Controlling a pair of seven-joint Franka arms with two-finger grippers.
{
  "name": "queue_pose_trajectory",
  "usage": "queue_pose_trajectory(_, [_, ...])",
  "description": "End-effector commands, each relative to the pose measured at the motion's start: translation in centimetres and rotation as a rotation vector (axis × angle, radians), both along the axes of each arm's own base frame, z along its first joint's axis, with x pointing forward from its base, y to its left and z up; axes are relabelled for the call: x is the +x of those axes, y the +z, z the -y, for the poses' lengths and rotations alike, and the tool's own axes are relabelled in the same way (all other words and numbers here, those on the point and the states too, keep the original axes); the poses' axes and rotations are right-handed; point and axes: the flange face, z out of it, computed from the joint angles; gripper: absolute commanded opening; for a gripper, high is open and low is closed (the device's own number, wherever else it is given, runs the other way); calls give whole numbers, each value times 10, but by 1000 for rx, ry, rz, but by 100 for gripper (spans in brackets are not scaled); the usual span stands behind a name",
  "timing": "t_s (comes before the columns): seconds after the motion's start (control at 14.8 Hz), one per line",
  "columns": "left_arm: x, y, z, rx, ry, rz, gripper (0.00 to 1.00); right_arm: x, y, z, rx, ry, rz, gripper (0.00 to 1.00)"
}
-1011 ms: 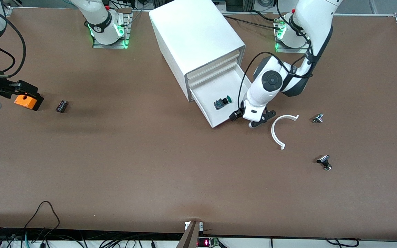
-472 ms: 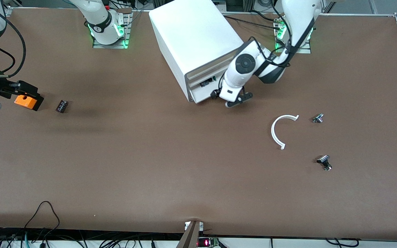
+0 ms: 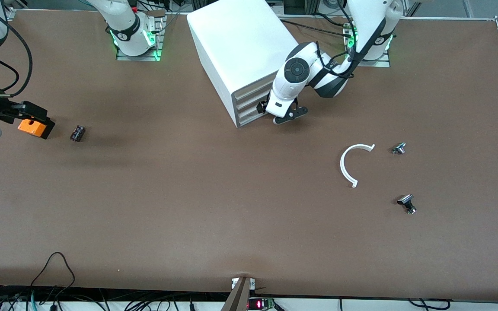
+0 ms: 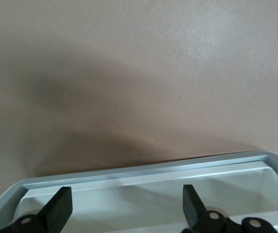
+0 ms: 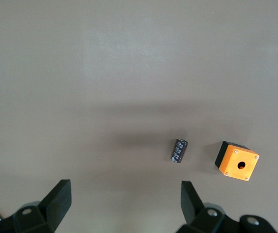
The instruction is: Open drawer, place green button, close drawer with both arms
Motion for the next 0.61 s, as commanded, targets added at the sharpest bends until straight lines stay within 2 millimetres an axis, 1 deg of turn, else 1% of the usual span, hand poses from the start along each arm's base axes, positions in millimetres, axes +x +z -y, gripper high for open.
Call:
queue_pose_trajectory(0.0, [0,14,-10,9,-6,6,100,-2,6,1,9,7,8,100])
queue_pose_trajectory(0.13, [37,28,-43,-1,-4,58,100,-3,5,1,9,5,5,100])
queue_pose_trajectory(0.2, [64,37,-70,-5,-6,96,100,-3,5,1,9,5,5,100])
queue_pose_trajectory(0.27, [92,51,-99,-13,-36,144,100,-3,6,1,10,5,6,100])
queue_pose_trajectory(0.34, [112,60,-132,-7,-101,159,100,-3,6,0,10,5,6,100])
queue_pose_trajectory(0.4, [129,74,-159,-9,-159,179,100,-3,6,0,10,6,6,100])
queue_pose_trajectory(0.47, [144,89,-182,-14,-222,206,100,-2,7,-3,10,11,12,100])
queue_pose_trajectory(0.54, [154,103,-205,-12,-261,222,100,-2,8,-4,11,13,17,100])
